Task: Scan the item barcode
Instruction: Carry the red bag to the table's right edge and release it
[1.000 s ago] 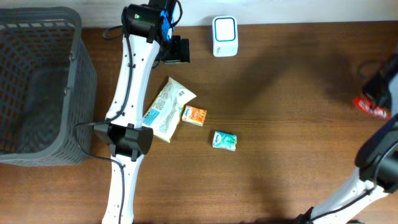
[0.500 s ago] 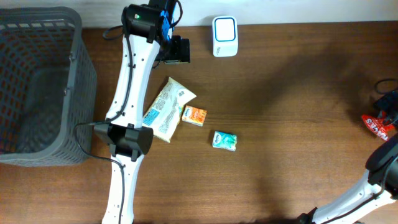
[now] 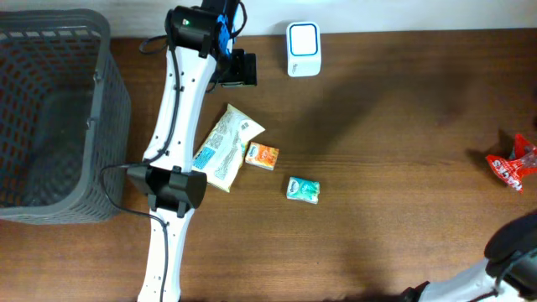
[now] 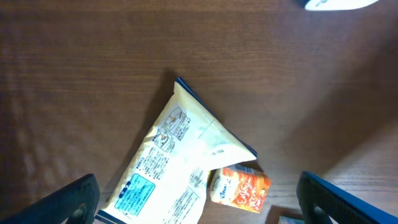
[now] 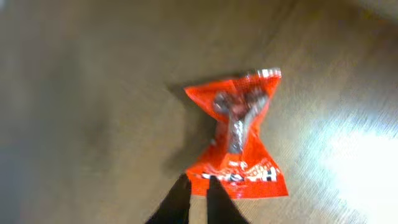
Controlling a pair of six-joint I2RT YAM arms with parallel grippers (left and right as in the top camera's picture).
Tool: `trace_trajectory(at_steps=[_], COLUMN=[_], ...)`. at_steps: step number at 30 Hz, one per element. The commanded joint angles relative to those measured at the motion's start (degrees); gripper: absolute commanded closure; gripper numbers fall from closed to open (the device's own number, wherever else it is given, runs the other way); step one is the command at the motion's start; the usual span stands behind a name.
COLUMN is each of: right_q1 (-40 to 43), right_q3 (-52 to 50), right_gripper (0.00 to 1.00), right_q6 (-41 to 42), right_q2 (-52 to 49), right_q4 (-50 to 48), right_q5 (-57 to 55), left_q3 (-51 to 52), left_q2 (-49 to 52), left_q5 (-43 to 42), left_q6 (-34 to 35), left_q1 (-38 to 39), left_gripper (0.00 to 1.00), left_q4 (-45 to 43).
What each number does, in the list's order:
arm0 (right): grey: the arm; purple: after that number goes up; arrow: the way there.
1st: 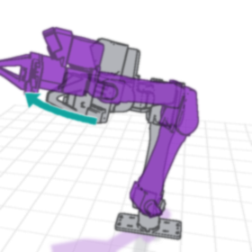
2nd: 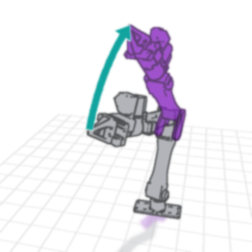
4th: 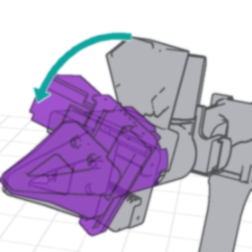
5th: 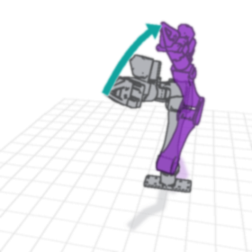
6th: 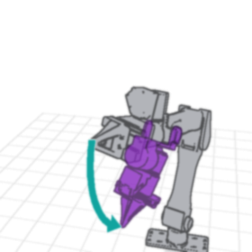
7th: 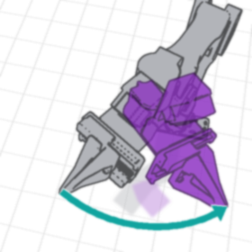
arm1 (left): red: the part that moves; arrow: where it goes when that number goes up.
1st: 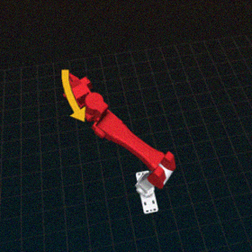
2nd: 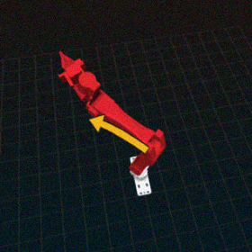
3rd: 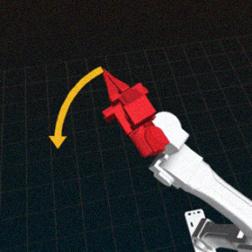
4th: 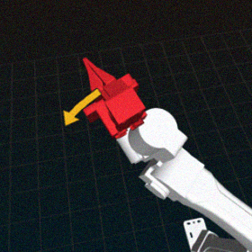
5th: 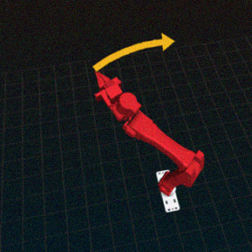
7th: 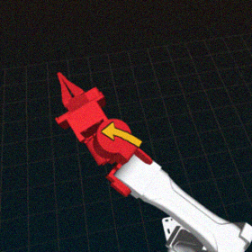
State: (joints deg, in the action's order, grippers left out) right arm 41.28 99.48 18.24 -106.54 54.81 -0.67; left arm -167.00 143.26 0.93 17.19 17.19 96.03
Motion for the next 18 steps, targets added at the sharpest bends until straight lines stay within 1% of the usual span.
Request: trace_trajectory(at_steps=[1, 7, 12, 16, 18], right_q1=[0.37, 0.37, 0.42, 0.48, 0.46], right_q3=[-4.0, -6.27, -6.27, -5.77, -4.0], right_gripper=[0.93, 0.92, 0.92, 0.92, 0.96], right_q6=[0.31, 0.28, 0.28, 0.28, 0.28], right_q2=[-5.68, -12.94, -17.73, -17.62, -16.28], right_q4=[-1.07, -3.61, -2.71, -0.94, 1.31], right_q5=[-4.57, -5.31, -10.78, -11.41, -10.38], left_q3=[1.86, 1.86, 1.86, 1.86, 1.86], left_q2=[0.42, 0.42, 0.42, 0.42, 0.42], left_q5=[0.39, 0.42, 0.42, 0.44, 0.39], left_q6=[0.35, 0.33, 0.33, 0.33, 0.33], left_q1=[0.15, 0.15, 0.15, 0.15, 0.15], left_gripper=[0.01, 0.01, 0.01, 0.0, 0.01], left_q4=[0.04, -0.15, -0.24, -0.42, -0.42])
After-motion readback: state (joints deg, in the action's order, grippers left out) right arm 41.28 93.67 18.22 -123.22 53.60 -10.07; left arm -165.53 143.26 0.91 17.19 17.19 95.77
